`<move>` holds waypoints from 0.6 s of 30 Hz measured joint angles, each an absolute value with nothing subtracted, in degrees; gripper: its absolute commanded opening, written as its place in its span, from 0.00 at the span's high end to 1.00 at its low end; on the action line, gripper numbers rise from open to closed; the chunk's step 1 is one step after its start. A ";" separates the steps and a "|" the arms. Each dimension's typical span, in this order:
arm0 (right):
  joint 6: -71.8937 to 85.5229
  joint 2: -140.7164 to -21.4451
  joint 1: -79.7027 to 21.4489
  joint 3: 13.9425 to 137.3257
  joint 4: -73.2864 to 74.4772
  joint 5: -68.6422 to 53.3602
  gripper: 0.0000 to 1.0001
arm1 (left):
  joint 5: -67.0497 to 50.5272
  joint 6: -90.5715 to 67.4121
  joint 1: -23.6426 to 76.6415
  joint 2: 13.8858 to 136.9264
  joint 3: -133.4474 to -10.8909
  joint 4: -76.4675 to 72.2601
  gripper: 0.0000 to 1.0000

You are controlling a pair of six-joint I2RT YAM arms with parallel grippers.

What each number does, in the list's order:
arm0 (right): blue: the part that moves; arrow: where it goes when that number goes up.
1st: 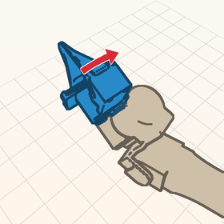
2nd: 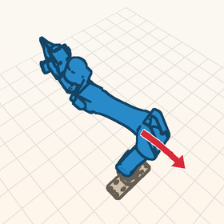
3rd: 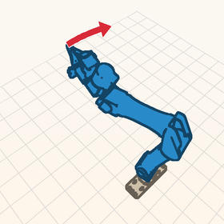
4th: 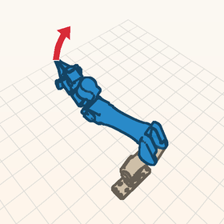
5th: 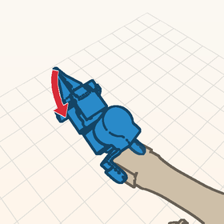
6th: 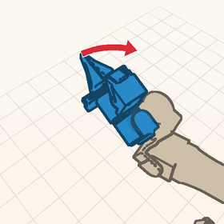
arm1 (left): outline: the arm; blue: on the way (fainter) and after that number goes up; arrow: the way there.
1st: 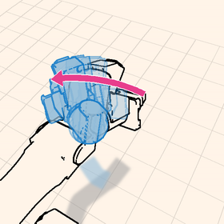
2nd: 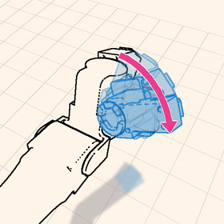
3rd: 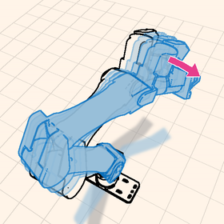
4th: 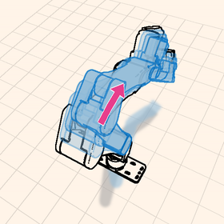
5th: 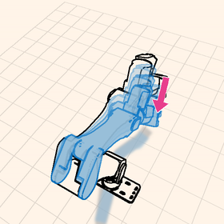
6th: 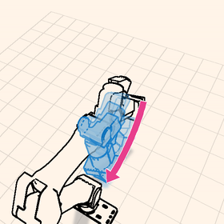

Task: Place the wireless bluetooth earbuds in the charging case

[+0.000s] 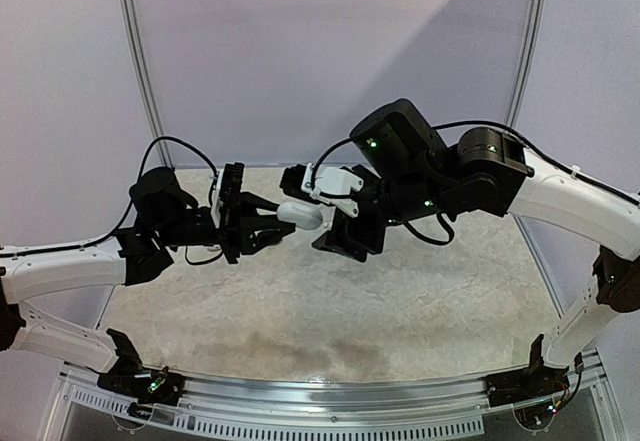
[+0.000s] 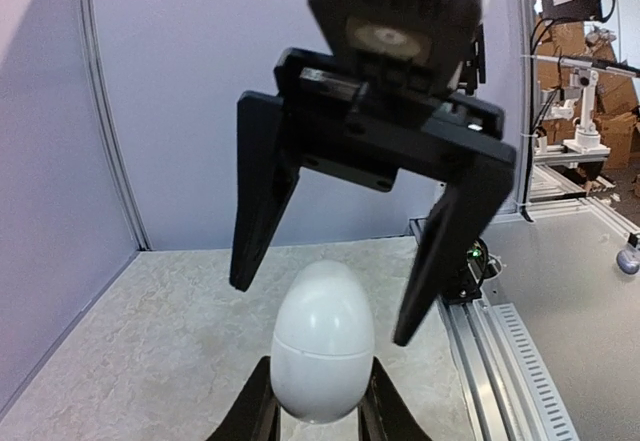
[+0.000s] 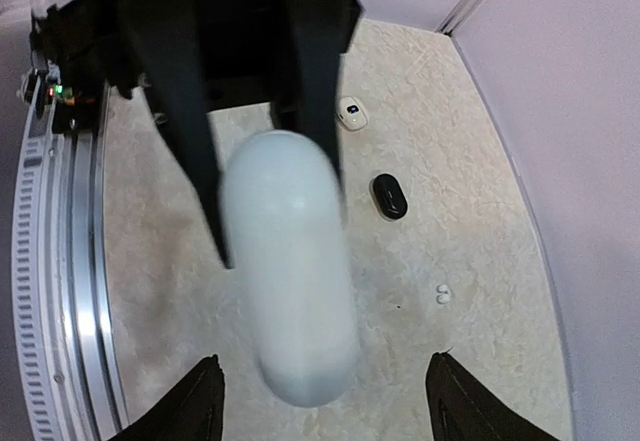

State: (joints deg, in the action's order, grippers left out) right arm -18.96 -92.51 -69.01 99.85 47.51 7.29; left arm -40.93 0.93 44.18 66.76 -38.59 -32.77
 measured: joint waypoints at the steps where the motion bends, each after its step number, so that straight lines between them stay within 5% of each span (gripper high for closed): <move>1: -18.68 -92.14 -68.29 98.83 46.13 6.15 0.36 | -41.12 0.82 44.18 66.76 -38.59 -32.97 1.00; 5: -18.00 -90.89 -66.72 96.95 42.04 2.87 0.50 | -41.82 0.62 44.18 66.65 -38.59 -33.82 1.00; 18: -17.15 -90.56 -66.67 96.79 37.78 -4.73 0.62 | -42.85 0.56 44.21 66.30 -38.59 -34.15 1.00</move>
